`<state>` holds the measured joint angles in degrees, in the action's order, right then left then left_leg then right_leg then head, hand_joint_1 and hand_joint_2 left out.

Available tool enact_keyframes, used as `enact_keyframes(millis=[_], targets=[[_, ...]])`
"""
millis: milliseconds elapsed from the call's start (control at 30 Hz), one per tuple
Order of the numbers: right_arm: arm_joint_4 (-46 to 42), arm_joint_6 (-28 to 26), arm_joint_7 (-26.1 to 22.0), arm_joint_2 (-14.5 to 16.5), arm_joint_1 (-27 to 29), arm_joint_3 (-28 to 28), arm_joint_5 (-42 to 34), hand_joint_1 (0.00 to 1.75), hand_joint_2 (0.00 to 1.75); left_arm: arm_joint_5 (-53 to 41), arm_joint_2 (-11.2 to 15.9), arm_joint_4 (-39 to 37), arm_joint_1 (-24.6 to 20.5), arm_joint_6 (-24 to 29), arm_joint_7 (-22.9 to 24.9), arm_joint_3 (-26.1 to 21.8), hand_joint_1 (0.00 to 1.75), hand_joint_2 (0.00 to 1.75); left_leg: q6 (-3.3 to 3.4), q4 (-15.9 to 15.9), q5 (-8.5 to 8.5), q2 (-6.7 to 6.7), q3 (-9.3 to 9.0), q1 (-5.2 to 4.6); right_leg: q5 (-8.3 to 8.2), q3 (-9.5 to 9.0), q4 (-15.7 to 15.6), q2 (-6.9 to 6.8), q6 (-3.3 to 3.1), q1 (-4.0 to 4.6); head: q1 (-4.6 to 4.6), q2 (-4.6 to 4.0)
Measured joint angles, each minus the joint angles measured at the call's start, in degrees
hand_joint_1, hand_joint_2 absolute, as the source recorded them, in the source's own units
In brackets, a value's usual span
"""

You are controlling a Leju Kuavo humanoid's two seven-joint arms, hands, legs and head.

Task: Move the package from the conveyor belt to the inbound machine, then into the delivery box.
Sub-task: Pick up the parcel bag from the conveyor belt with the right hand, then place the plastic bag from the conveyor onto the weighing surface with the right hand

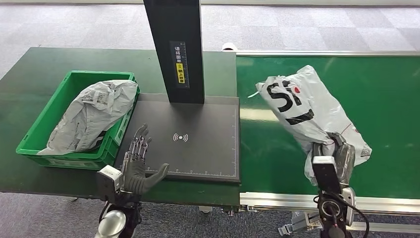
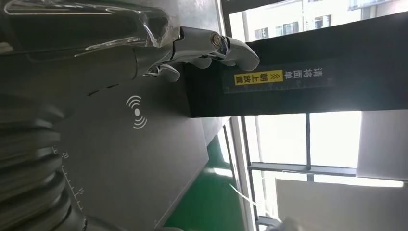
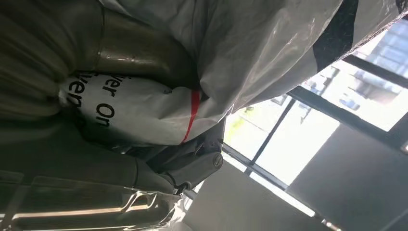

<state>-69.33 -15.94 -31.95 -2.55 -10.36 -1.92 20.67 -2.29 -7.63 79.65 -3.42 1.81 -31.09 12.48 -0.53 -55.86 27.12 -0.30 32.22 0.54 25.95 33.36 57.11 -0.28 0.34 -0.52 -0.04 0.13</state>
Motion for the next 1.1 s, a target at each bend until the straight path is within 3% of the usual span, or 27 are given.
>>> enact_keyframes(millis=[133, 200, 367, 500, 700, 867, 1100], targets=[[-4.97, 8.69, -3.50, 1.81, 1.97, -4.83, -20.53, 1.75, 1.75, 2.15, -0.13, 0.01, -0.67, 4.36, -2.97, -0.31, 0.00, 1.75, 0.00, 0.00, 0.00, 0.00, 0.01, 0.00, 0.00, 0.00, 0.01, 0.00, 0.00, 0.00, 0.01, 0.00], [-7.39, 10.19, -5.55, 2.44, 3.05, -6.10, -21.89, 1.75, 1.75, 3.55, -0.29, 0.12, -0.94, 7.53, -4.48, -0.75, 0.00, 1.75, 0.00, 0.01, 0.00, 0.05, 0.02, 0.00, 0.00, 0.00, 0.01, 0.02, 0.00, 0.00, 0.01, 0.00], [-12.38, 5.75, -8.01, 3.08, 3.77, -2.36, -6.15, 1.75, 1.75, 7.70, -0.39, 1.47, -1.57, 12.07, -7.31, -1.78, 0.00, 1.75, 0.00, 0.02, 0.00, 0.15, -0.01, 0.02, 0.00, 0.00, 0.02, 0.09, -0.01, 0.02, 0.00, 0.00], [-12.81, 3.53, -7.91, 3.26, 2.50, 2.51, -1.15, 1.75, 1.75, 8.88, -0.41, 2.39, -1.84, 13.28, -7.93, -1.94, 0.00, 1.75, 0.00, 0.03, -0.02, 0.10, 0.04, 0.01, -0.01, -0.07, 0.05, 0.05, -0.01, 0.02, 0.01, 0.00], [-6.23, 1.35, -4.08, 2.37, -6.83, 17.37, 22.68, 1.75, 1.75, 10.65, -0.60, 3.60, -2.47, 15.22, -8.89, -2.29, 0.00, 1.75, -0.01, 0.02, -0.02, 0.55, -0.10, 0.01, -0.12, 0.00, 0.05, 0.41, -0.10, 0.02, 0.00, 0.00], [2.24, 3.72, -0.83, 1.75, -13.53, 29.37, 27.86, 1.75, 1.75, 11.09, -0.71, 3.93, -2.51, 15.33, -9.03, -2.51, 0.00, 1.75, -0.02, 0.02, -0.03, 0.44, -0.07, 0.02, -0.12, 0.01, 0.06, 0.32, -0.10, 0.04, 0.01, 0.00], [13.50, 10.00, 1.88, 1.59, -19.98, 41.88, 31.22, 1.75, 1.75, 11.09, -0.83, 3.93, -2.72, 15.22, -9.04, -2.64, 0.00, 1.75, -0.02, 0.02, -0.02, 0.45, -0.03, 0.02, -0.11, 0.07, 0.05, 0.33, -0.09, 0.04, 0.02, 0.00]])
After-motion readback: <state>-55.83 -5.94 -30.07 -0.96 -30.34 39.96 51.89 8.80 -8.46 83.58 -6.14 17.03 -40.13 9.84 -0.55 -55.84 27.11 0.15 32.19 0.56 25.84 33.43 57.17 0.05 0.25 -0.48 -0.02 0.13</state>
